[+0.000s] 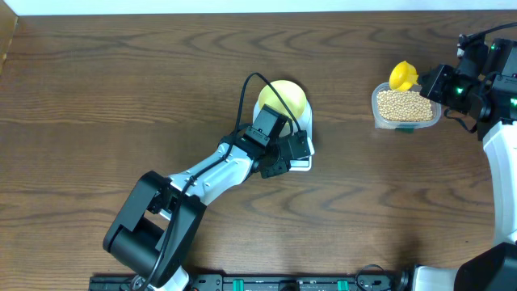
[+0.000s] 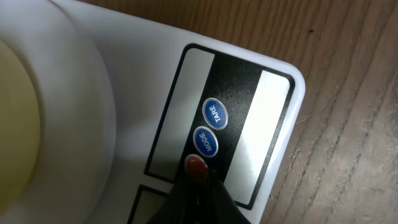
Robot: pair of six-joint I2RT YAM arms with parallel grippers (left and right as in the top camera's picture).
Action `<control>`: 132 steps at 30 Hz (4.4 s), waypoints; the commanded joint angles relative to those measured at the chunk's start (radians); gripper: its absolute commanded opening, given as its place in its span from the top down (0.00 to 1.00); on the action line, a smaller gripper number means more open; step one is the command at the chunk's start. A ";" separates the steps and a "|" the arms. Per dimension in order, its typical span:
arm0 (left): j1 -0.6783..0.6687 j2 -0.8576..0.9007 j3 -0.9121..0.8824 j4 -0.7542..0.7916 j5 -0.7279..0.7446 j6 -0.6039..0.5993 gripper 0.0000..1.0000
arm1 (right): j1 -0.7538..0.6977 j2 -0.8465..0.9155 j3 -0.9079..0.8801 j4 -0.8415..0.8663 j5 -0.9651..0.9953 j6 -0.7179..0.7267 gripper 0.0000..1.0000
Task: Scoop item into bowl and weigh 50g on scale
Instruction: 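Press the scale's tare button with the left gripper, then withdraw left gripper from the scale to the left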
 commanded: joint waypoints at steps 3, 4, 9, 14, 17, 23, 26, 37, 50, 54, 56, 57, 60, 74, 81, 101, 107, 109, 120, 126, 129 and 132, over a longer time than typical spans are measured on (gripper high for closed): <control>-0.002 0.014 -0.008 0.023 -0.003 0.027 0.92 | -0.003 -0.011 0.019 -0.002 0.005 -0.016 0.99; -0.002 0.015 -0.008 0.027 -0.003 0.027 0.92 | -0.003 -0.011 0.019 -0.002 0.005 -0.016 0.99; -0.002 0.027 -0.008 0.040 -0.003 0.026 0.92 | -0.003 -0.011 0.019 -0.012 0.006 -0.024 0.99; -0.002 0.027 -0.008 0.040 -0.002 0.027 0.92 | -0.003 -0.011 0.019 -0.015 0.008 -0.024 0.99; -0.002 0.027 -0.008 0.040 0.005 0.027 0.92 | -0.003 -0.011 0.019 -0.015 0.008 -0.024 0.99; -0.002 0.031 -0.008 0.044 0.005 0.031 0.92 | -0.003 -0.011 0.019 -0.016 0.008 -0.024 0.99; -0.002 0.040 -0.008 0.055 0.005 0.031 0.92 | -0.003 -0.011 0.019 -0.016 0.008 -0.024 0.99; -0.011 0.041 -0.008 0.055 0.007 0.047 0.92 | -0.003 -0.011 0.019 -0.016 0.008 -0.024 0.99; -0.014 0.056 -0.008 0.055 -0.003 0.049 0.92 | -0.003 -0.011 0.019 -0.023 0.008 -0.024 0.99; -0.014 0.056 -0.008 0.059 -0.003 0.048 0.93 | -0.003 -0.011 0.019 -0.024 0.008 -0.027 0.99; -0.012 0.056 -0.008 0.059 -0.003 0.048 0.92 | -0.003 -0.011 0.019 -0.024 0.008 -0.027 0.99; -0.012 0.056 -0.008 0.059 -0.003 0.045 0.92 | -0.003 -0.011 0.019 -0.024 0.008 -0.027 0.99; -0.011 0.056 -0.008 0.059 -0.003 0.045 0.92 | -0.003 -0.011 0.019 -0.024 0.008 -0.027 0.99; 0.015 0.056 -0.008 0.047 -0.003 0.019 0.92 | -0.003 -0.011 0.019 -0.024 0.008 -0.027 0.99; 0.015 0.063 -0.008 0.047 -0.003 0.019 0.93 | -0.003 -0.011 0.019 -0.031 0.008 -0.027 0.99; 0.000 -0.363 -0.008 -0.134 0.084 -0.100 0.92 | -0.003 -0.011 0.019 -0.015 0.028 -0.027 0.99; 0.055 -0.399 -0.008 -0.146 -0.046 -0.310 0.92 | -0.003 -0.011 0.019 -0.012 0.039 -0.035 0.99; 0.083 -0.397 -0.008 -0.145 -0.095 -0.342 0.92 | -0.003 -0.011 0.019 -0.001 0.052 -0.035 0.99; 0.217 -0.340 -0.009 -0.177 -0.087 -0.391 0.92 | -0.003 -0.011 0.019 0.029 0.106 -0.035 0.99; 0.219 -0.314 -0.009 -0.187 -0.081 -0.391 0.92 | -0.002 -0.011 0.019 0.037 0.113 -0.035 0.99; 0.219 -0.314 -0.009 -0.214 -0.016 -0.341 0.92 | -0.002 -0.011 0.019 0.042 0.113 -0.035 0.99; 0.219 -0.314 -0.009 -0.260 0.048 -0.257 0.92 | -0.002 -0.011 0.019 0.042 0.113 -0.035 0.99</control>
